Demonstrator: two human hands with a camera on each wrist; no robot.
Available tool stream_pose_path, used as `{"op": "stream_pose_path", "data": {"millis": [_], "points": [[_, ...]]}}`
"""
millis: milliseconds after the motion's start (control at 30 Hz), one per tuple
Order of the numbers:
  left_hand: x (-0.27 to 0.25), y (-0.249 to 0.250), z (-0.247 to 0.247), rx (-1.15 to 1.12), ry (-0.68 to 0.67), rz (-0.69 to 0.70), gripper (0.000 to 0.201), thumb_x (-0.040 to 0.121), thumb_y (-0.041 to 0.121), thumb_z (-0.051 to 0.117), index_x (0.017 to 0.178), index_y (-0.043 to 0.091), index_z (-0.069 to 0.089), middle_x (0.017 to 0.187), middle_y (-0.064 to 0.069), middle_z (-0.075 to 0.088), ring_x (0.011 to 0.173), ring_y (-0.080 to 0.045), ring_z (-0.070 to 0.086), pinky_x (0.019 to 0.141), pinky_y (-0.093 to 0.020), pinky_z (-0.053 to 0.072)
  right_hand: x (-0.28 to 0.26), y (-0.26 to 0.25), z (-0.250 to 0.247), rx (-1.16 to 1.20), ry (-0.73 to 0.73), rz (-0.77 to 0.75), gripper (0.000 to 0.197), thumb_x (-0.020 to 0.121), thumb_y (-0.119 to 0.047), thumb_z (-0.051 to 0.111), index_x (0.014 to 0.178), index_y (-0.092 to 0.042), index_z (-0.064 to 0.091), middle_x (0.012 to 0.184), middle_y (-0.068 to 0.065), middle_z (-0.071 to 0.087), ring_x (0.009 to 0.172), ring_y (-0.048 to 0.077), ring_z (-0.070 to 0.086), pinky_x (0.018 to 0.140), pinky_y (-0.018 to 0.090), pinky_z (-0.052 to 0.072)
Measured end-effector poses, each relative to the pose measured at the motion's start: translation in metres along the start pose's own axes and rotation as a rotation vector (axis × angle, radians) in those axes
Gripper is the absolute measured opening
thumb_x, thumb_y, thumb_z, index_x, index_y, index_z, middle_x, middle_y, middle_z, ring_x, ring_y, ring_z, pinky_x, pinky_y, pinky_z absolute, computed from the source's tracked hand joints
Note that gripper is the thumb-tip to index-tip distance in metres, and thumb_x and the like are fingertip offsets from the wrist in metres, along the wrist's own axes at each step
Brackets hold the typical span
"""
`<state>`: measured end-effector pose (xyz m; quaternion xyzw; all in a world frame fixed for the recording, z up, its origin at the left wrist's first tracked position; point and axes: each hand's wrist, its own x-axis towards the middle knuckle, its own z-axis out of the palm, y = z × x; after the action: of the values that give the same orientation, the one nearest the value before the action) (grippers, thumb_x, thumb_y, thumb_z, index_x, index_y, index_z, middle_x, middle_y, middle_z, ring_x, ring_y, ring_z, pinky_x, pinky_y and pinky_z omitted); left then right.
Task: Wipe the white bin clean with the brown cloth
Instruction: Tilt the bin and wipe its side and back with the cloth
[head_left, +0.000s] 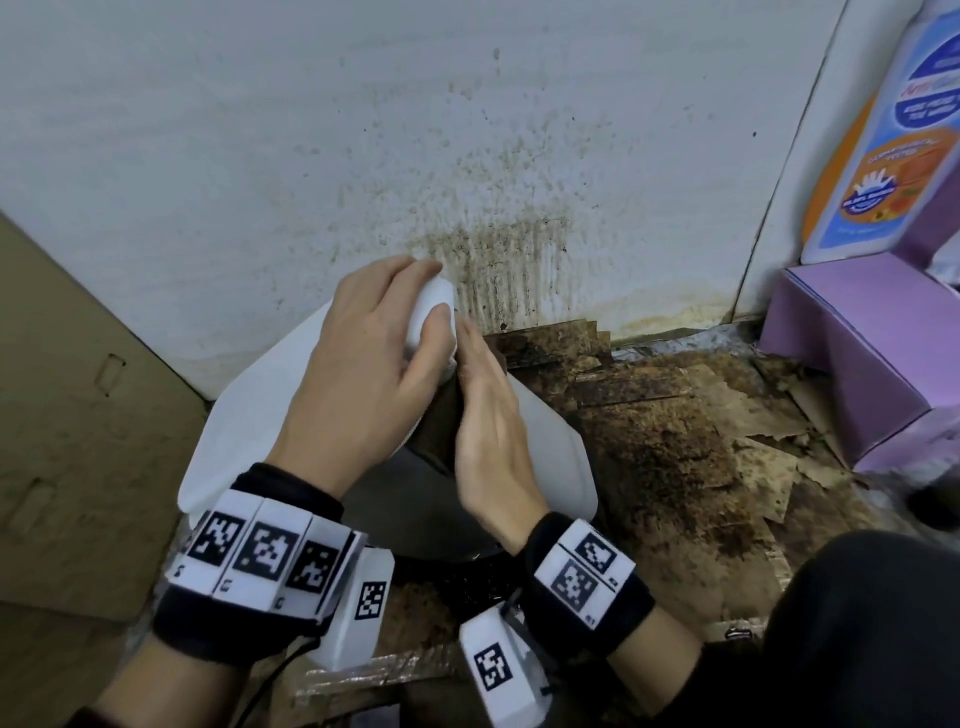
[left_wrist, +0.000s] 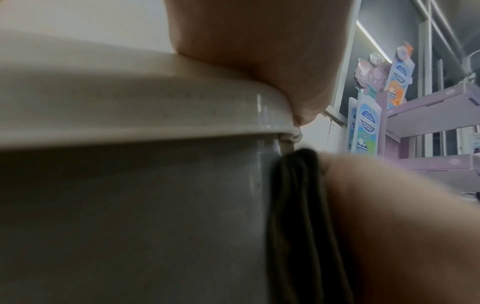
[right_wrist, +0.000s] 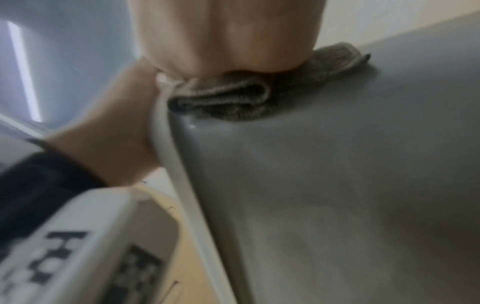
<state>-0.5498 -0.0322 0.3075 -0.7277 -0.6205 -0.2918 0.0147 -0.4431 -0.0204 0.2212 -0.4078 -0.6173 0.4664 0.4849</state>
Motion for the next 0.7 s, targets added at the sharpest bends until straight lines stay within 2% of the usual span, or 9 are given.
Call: {"op": "stream_pose_path", "data": {"millis": [67,133,233,367,467,567,700], "points": [[-0.001,-0.004,-0.003,0.003,0.001,0.0,0.048,0.105,0.038,0.037,0.145,0.015,0.05,0.145,0.0,0.048,0.136,-0.016,0.039,0.112,-0.02,0.026,-0.003,0.018,-0.006,-0.148,-0.001,-0.128,0.052,0.11,-0.027,0.02,0.162,-0.028,0.024,0.169,-0.014,0.021,0.155,-0.002,0.012,0.129,0.037,0.015],[-0.002,-0.007,-0.006,0.003,0.003,-0.005,0.047,0.105,0.037,0.038,0.145,0.016,0.049,0.145,0.0,0.048,0.137,-0.016,0.039,0.112,-0.02,0.025,-0.003,0.045,-0.017,-0.194,0.006,-0.131,0.053,0.109,-0.024,0.022,0.162,-0.026,0.026,0.169,-0.013,0.023,0.155,0.0,0.015,0.128,0.035,0.015],[-0.004,-0.011,-0.01,-0.02,0.01,-0.024,0.046,0.105,0.037,0.038,0.145,0.018,0.049,0.145,0.001,0.048,0.138,-0.015,0.038,0.111,-0.02,0.025,-0.007,0.092,-0.041,-0.224,0.026,0.018,0.055,0.106,-0.024,0.022,0.161,-0.026,0.03,0.167,-0.013,0.027,0.154,0.0,0.019,0.129,0.038,0.017],[-0.006,-0.01,-0.01,-0.034,0.014,-0.017,0.044,0.105,0.037,0.038,0.144,0.02,0.05,0.145,0.004,0.048,0.137,-0.012,0.037,0.111,-0.015,0.023,-0.016,0.134,-0.072,-0.231,0.062,0.273,0.054,0.105,-0.028,0.021,0.157,-0.034,0.032,0.167,-0.01,0.028,0.153,0.004,0.02,0.128,0.042,0.016],[-0.005,-0.007,-0.007,-0.02,0.01,-0.004,0.044,0.105,0.038,0.037,0.144,0.019,0.05,0.144,0.004,0.048,0.136,-0.013,0.038,0.11,-0.015,0.023,-0.013,0.133,-0.073,-0.187,0.068,0.379,0.052,0.108,-0.029,0.021,0.158,-0.036,0.034,0.168,-0.007,0.025,0.155,0.009,0.02,0.128,0.041,0.016],[-0.004,-0.01,-0.007,0.004,0.013,-0.015,0.043,0.106,0.035,0.037,0.144,0.018,0.05,0.144,0.003,0.048,0.136,-0.014,0.038,0.109,-0.018,0.024,-0.008,0.115,-0.065,-0.123,0.116,0.441,0.06,0.097,-0.048,0.019,0.154,-0.043,0.039,0.165,-0.012,0.028,0.152,0.013,0.028,0.126,0.045,0.022],[-0.002,-0.007,-0.006,0.013,0.023,0.001,0.044,0.105,0.033,0.037,0.142,0.014,0.051,0.142,-0.001,0.05,0.135,-0.018,0.04,0.11,-0.023,0.028,0.004,0.063,-0.034,-0.048,0.098,0.255,0.062,0.092,-0.047,0.022,0.15,-0.043,0.042,0.154,-0.017,0.039,0.143,0.013,0.04,0.121,0.046,0.032]]}}
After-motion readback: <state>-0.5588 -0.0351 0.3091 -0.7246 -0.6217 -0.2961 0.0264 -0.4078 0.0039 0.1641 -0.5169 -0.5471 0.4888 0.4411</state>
